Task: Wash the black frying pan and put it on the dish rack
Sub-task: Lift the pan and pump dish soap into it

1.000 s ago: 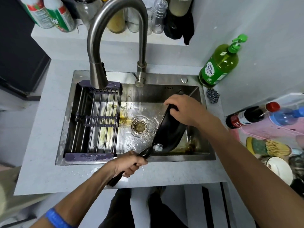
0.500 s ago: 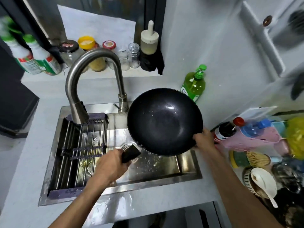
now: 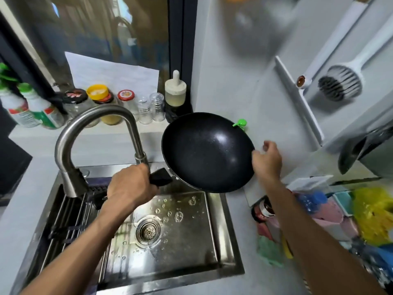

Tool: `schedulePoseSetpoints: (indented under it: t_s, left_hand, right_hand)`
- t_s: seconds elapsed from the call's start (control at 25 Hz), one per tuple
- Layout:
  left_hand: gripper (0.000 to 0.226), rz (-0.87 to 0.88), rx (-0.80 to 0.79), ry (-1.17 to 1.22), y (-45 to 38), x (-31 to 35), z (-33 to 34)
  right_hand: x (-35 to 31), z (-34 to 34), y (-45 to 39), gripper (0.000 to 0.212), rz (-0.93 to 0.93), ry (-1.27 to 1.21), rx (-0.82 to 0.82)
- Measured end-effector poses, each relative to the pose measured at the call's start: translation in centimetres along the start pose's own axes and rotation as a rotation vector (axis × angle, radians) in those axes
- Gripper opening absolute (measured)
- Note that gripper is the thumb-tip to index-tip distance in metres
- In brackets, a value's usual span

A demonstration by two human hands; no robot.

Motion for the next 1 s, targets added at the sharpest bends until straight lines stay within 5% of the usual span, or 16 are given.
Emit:
schedulePoseSetpoints:
  t_s: [0.12,0.36,1.0]
  left_hand:
    - [0.026,-0.010,0.021,-0.024,-0.2,-0.6,-1.1]
    - [0.019,0.014,-0.014,-0.047,-1.0,-1.4,-1.7]
    - [0.026,0.000,-0.047,-0.029,-1.6,-2.8,-1.2]
  right_hand:
    - [-5.7,0.5,-5.3,0.045,-0.157,0.110,-0.069]
    - [-7.5,7.7,-12.3,0.035,-0.100,0.297,-0.361]
    - [-4.9,10.2,-14.5,0.042,-0.216,0.439,-0.384]
Point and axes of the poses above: each hand's wrist, its own y-axis away from the middle knuckle, its own z-axis out of the palm, x = y × z, the point moved 9 cm from there along -y, towards the middle knuckle, and after that the axes turned 9 degrees about -x, right-handed, at the moved point
